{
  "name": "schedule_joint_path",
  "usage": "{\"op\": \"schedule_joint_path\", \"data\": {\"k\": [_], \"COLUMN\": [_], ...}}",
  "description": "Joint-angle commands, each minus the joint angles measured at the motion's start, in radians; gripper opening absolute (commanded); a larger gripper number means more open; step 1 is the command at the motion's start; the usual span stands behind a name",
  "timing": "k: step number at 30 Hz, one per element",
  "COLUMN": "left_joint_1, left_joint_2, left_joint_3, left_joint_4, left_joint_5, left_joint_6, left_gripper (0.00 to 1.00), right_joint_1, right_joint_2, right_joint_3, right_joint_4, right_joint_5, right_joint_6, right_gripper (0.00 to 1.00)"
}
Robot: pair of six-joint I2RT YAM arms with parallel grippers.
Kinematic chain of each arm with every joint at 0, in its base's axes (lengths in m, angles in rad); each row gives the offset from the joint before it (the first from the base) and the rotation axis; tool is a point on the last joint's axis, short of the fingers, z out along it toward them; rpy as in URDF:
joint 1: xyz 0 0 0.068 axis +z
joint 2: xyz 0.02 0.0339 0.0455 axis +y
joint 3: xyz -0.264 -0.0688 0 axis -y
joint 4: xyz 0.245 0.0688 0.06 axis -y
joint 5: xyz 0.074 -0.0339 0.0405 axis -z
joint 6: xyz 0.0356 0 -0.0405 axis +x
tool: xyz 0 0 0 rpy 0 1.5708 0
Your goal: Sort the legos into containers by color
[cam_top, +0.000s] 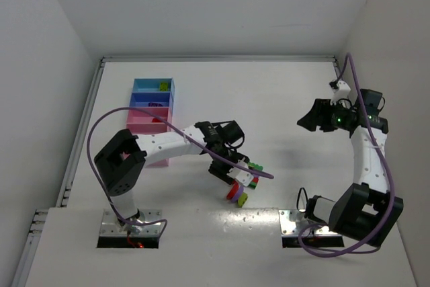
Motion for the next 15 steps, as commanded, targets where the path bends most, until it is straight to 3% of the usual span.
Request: {"op": "schedule_joint_path", "data": {"k": [1,8,13,15], "left_joint_1": [-0.019,-0.028,-0.028,-0.028], "left_joint_2": [0.021,0.054,0.064,0.073], "left_joint_3": [0.033,0.042,0.042,0.042], "left_joint_4": [0.012,0.021,0.021,0.021], "left_joint_5": [0.018,0.008,0.008,0.008], "left_joint_6": [0.031,0.031,0.031,0.031], "left_gripper": [0.61,0.61,0.49,0.49], "right_joint_1": [-0.007,-0.016,-0.016,-0.016], "right_joint_2": [0.002,0.002,0.012,0.012], "right_joint_3": [0.009,0.009,0.0,0.0], "right_joint_4": [0.024,0.024,0.024,0.024], "right_joint_5": [-0.028,-0.028,-0.028,-0.028], "right_joint_6": [0.006,0.006,0.006,0.006], "right_gripper": [0.71,0.71,0.71,0.71]}}
